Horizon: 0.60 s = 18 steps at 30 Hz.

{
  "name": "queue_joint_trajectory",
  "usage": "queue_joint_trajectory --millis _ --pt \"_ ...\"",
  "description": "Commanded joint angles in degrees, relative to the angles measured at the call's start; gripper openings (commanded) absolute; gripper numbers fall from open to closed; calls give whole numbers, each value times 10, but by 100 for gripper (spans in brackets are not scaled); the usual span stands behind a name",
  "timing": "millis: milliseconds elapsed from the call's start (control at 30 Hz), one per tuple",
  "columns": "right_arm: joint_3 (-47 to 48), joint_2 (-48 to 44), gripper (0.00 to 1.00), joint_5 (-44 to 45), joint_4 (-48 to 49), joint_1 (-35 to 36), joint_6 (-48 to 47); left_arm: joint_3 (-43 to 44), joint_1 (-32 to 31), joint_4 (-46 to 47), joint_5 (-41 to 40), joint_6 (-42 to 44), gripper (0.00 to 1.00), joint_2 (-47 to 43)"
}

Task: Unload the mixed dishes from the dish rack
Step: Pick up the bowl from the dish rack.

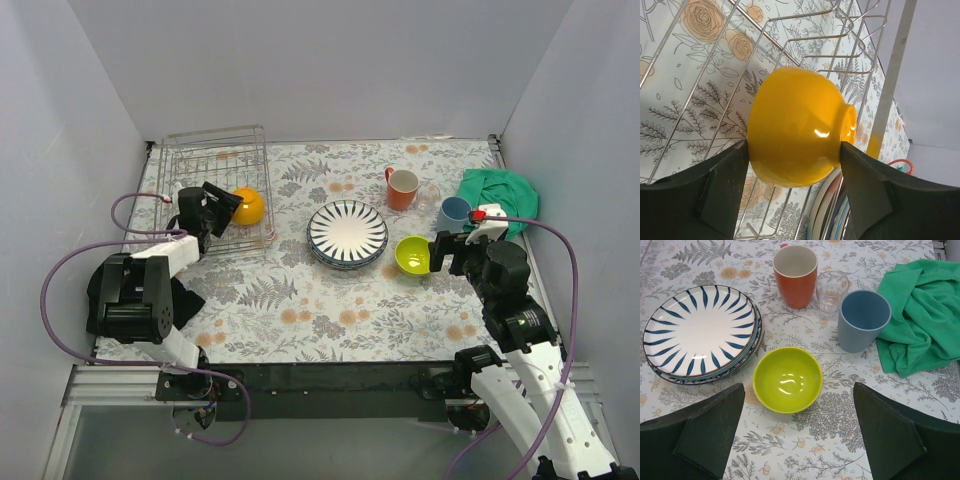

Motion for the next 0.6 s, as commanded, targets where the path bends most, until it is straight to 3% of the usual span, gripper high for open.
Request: queue_joint_trajectory --millis 0,333,567 --pt "11 3 97 -7 25 3 -6 23 3 -23 -23 46 50 -54" --pt "38 29 97 -86 13 3 -5 59 0 -63 -28 222 42 -148" --pt "59 55 96 -153 4 4 -3 95 -62 -92 -58 361 42 -194"
